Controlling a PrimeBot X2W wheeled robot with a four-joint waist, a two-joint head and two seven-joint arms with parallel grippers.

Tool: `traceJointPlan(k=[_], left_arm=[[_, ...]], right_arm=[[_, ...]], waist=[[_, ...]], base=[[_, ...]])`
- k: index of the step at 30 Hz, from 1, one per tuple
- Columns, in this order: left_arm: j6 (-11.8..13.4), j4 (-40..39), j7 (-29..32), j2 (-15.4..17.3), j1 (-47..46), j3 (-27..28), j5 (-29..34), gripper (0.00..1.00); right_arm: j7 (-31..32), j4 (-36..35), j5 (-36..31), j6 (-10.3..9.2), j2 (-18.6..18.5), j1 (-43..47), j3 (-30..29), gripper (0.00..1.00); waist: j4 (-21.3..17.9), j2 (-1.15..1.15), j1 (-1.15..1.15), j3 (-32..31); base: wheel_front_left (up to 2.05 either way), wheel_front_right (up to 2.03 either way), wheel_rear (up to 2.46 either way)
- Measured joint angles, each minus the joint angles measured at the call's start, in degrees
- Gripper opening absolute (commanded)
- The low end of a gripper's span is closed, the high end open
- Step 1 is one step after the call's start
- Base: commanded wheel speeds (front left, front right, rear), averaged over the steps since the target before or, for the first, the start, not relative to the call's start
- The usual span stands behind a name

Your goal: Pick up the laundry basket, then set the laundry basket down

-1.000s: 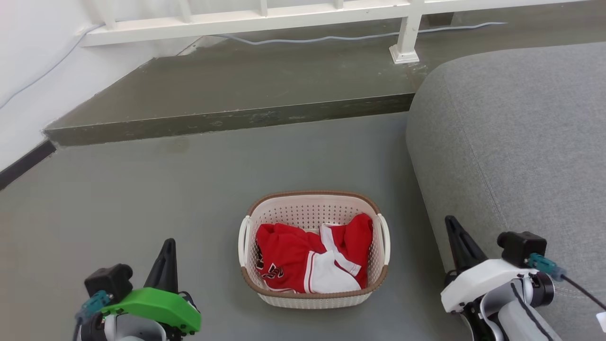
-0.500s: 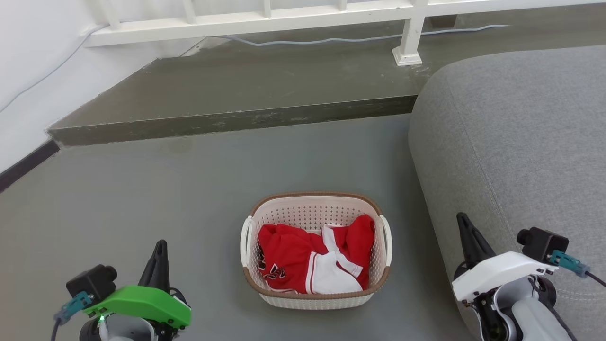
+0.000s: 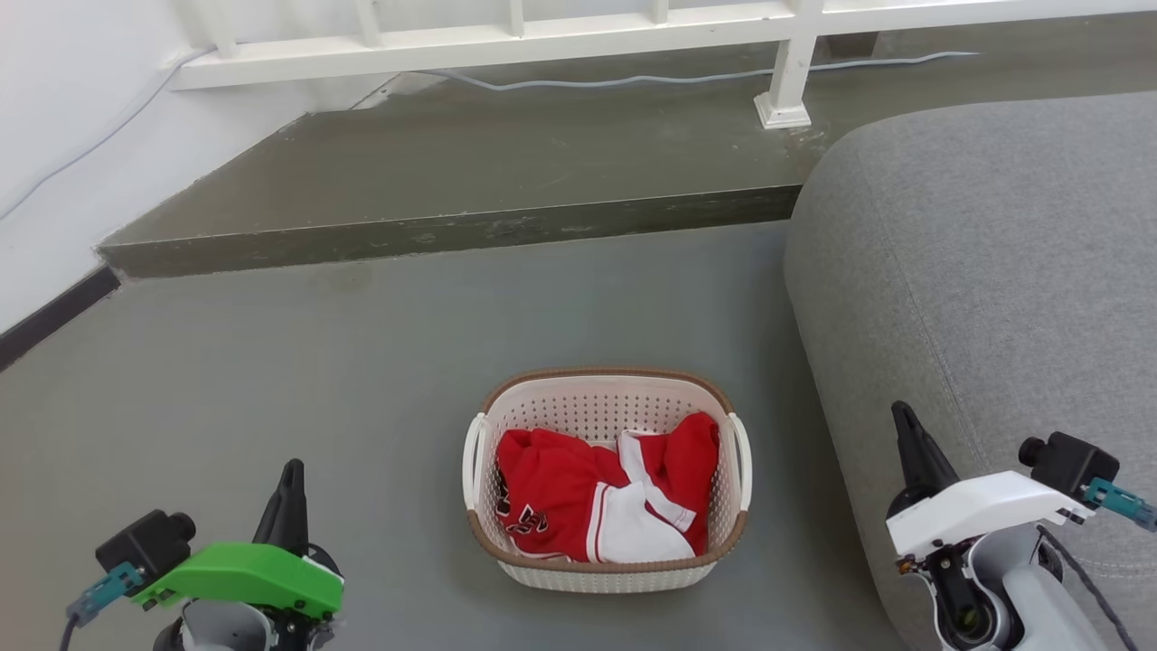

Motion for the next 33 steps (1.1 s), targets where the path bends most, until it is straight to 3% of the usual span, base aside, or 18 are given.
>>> traceJointPlan(k=[33], left_arm=[[-1.2,-1.7,6.0,0.0,0.0,4.7,-19.7,0.0]], right_arm=[[5.8,-1.5,21.4,1.97,1.1,-0.1,-7.2,0.0]], waist=[[0.9,0.0,0.0,-0.5]], base=[[0.0,0.0,0.0]])
